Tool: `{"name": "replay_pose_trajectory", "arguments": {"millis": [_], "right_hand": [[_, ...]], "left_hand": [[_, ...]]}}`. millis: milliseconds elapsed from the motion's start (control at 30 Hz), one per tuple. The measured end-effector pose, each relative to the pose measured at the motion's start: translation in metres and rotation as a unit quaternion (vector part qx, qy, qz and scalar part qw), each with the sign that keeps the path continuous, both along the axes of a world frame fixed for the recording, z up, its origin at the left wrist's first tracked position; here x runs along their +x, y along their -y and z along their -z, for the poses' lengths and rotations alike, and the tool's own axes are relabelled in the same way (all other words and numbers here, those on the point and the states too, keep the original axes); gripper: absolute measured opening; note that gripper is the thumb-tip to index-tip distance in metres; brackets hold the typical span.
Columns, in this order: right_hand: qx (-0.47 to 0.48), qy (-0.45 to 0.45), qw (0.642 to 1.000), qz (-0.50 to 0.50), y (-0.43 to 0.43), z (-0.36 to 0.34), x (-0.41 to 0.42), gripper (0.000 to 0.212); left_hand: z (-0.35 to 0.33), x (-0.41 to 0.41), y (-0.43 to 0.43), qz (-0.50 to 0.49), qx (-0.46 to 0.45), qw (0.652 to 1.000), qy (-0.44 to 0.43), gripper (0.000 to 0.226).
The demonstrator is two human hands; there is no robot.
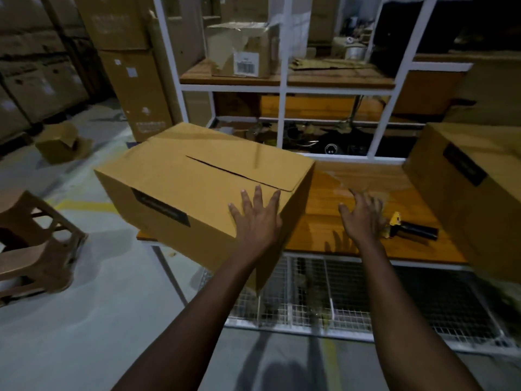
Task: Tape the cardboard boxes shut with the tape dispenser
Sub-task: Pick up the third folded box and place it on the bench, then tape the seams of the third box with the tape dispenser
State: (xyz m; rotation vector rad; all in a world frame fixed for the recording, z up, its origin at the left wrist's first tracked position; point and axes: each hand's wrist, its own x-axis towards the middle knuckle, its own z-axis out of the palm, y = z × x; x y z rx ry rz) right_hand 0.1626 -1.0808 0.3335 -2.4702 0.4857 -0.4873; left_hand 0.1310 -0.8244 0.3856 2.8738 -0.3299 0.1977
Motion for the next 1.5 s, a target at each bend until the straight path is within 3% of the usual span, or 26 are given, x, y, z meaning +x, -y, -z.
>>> {"name": "replay_pose_trajectory", "arguments": {"millis": [233, 533, 767, 1067, 1267, 1500], "right_hand": [[-0.040, -0.094, 0.994, 0.033, 0.127, 0.019, 0.011, 0.060], [-0.145, -0.247, 0.958, -0.017, 0.228, 0.061, 0.013, 0.095], [-0.213, -0.299, 0.927, -0.070, 0.250, 0.089, 0.023, 0.077], [-0.185, -0.246, 0.950, -0.052, 0.254, 0.093, 0.036, 0.045], [-0.235, -0.158, 0.959, -0.011, 0.247, 0.066, 0.034, 0.046], [-0.229, -0.016, 0.973, 0.030, 0.207, -0.014, 0.062, 0.039]], "left_hand": [[-0.007, 0.056, 0.076, -0.041, 0.019, 0.999, -0.014, 0.063], [-0.010, 0.111, 0.154, -0.087, 0.031, 0.994, -0.054, 0.071], [-0.009, 0.128, 0.181, -0.105, 0.043, 0.992, -0.061, 0.070], [-0.007, 0.142, 0.189, -0.097, 0.053, 0.990, -0.083, 0.070], [-0.006, 0.146, 0.185, -0.088, 0.031, 0.992, -0.091, 0.068], [-0.017, 0.150, 0.161, -0.094, -0.004, 0.991, -0.091, 0.063]]}}
